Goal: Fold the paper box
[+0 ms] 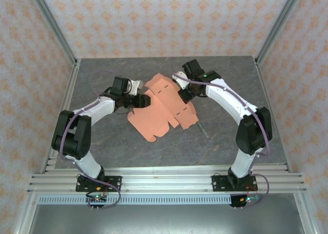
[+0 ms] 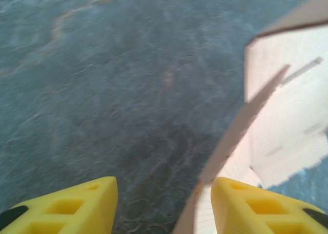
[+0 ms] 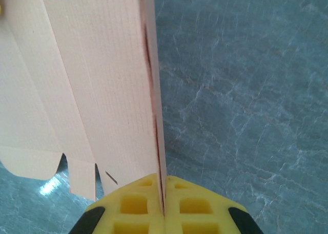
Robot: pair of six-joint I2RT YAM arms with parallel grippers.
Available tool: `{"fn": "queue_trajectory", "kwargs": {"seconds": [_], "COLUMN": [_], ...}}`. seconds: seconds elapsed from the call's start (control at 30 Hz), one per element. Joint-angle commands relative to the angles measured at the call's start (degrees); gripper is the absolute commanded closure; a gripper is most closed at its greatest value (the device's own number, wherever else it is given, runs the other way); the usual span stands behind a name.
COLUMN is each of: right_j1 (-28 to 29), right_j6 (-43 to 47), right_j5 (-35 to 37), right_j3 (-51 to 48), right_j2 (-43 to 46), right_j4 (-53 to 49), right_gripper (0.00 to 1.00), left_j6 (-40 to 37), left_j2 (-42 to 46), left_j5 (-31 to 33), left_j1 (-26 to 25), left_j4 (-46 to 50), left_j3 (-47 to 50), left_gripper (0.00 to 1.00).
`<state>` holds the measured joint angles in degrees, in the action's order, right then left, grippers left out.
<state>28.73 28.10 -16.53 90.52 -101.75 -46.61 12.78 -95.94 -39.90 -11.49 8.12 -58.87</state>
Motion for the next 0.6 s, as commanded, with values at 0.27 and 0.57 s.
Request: {"fn": "queue_trajectory", "kwargs": {"seconds": [0.27, 0.57], "right_j1": [-0.1, 0.3], "right_j6": [-3.7, -7.3], "right_j5": [2.3, 3.6], "right_j3": [7.7, 15.7], "right_j2": [-7.7, -14.6], "right_j4": [-6.0, -11.2], "right_gripper": [1.00, 1.00], "left_j6": [13.1, 25.9], "left_j2": [19.4, 17.8], "left_j5": [30.1, 20.9], "left_j1": [-0.6, -9.3], "left_j4": [0.8, -8.5], "left_j3": [8.2, 13.4], "left_gripper": [0.38, 0.44]}}
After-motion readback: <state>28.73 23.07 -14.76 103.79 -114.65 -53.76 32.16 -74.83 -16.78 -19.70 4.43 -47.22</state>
